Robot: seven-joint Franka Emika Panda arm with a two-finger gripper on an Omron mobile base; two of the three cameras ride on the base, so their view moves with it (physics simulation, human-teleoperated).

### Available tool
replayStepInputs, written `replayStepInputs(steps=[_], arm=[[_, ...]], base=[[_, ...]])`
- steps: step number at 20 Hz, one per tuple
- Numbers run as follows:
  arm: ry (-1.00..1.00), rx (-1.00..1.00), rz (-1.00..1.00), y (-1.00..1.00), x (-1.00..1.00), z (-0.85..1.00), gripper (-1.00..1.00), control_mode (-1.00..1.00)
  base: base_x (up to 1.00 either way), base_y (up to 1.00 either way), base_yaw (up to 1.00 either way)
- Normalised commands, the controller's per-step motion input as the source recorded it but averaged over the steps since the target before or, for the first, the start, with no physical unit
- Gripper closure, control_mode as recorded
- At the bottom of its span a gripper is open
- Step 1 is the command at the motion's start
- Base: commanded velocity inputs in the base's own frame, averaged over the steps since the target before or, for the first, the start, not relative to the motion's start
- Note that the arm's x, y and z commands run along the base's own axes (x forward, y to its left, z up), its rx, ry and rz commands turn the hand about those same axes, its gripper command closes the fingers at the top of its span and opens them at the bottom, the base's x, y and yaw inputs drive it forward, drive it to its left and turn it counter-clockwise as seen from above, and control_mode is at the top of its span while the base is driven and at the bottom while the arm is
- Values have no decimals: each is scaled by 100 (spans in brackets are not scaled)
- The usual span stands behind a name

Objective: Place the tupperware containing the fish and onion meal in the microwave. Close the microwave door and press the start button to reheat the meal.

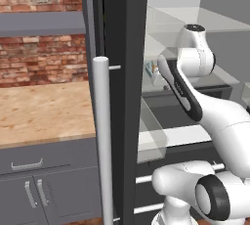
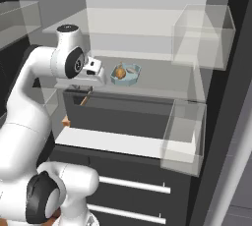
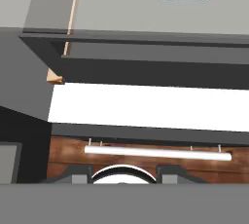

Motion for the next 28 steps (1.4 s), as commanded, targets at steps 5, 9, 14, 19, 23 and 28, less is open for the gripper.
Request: replayStepInputs(steps=[5, 9, 14, 19, 23, 28], arm=[[-5, 0, 0, 0, -2, 0, -100, -100], [-22, 4, -9, -9, -11, -3, -100, -100], [-11, 6, -13, -24, 0, -22, -100, -100], [-12, 9, -7, -47, 6, -25, -100, -100], [-11, 10, -6, -35, 10, -1, -100, -100], [-3, 6, -3, -8, 35, 0, -100, -100]], base=[[0, 0, 0], [0, 0, 0], [0, 0, 0], [0, 0, 0], [0, 0, 0], [0, 0, 0]])
